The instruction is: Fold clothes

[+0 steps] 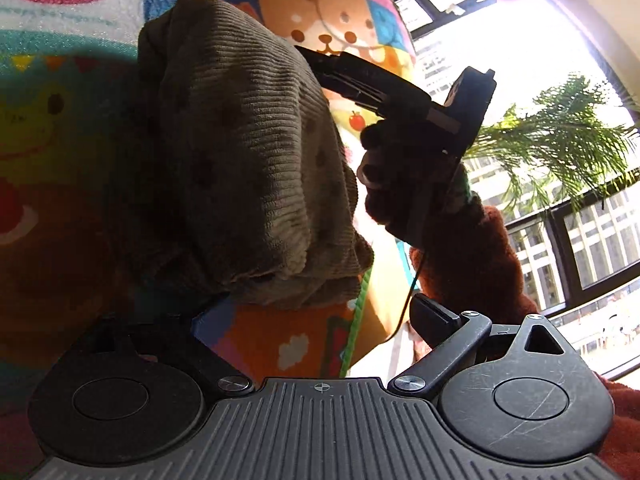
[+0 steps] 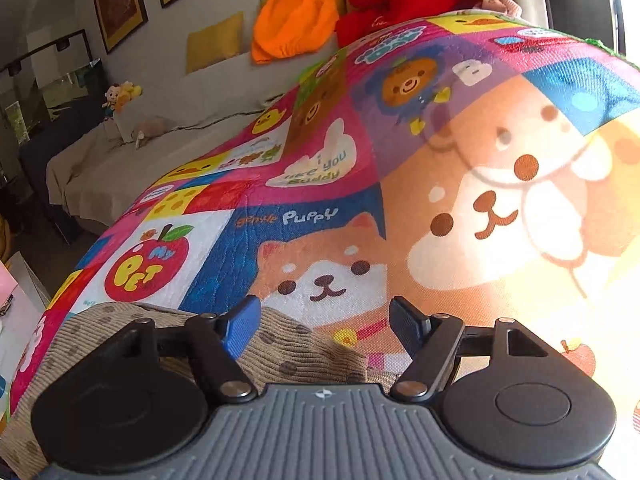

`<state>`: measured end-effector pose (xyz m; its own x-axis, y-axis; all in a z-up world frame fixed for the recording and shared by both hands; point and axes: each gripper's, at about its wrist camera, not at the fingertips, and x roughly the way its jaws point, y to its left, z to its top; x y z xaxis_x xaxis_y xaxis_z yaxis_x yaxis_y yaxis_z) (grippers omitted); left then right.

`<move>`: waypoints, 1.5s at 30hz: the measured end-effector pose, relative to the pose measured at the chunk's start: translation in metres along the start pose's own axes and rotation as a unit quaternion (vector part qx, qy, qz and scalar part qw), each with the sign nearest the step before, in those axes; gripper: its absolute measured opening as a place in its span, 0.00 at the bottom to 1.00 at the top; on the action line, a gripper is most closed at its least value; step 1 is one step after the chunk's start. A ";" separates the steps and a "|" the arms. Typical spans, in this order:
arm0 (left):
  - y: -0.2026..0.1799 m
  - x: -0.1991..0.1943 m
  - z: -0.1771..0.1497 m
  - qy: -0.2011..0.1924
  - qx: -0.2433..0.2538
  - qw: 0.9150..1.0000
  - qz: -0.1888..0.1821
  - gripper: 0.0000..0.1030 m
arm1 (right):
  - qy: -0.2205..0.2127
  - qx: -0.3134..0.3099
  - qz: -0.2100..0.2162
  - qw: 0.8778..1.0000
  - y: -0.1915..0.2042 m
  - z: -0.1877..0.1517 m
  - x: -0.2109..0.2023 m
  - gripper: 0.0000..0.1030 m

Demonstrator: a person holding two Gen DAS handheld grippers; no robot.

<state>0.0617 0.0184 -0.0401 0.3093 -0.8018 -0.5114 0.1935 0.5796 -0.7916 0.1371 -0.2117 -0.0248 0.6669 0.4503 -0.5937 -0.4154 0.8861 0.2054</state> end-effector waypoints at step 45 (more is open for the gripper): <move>-0.001 0.012 0.121 -0.102 0.225 0.954 0.172 0.94 | 0.010 -0.072 -0.051 0.996 0.047 0.012 0.032 0.86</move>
<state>0.1776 0.0256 -0.0054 0.5928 -0.5349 -0.6020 0.4138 0.8436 -0.3421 0.1460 -0.1550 -0.0250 0.6984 0.3547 -0.6216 -0.4308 0.9019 0.0308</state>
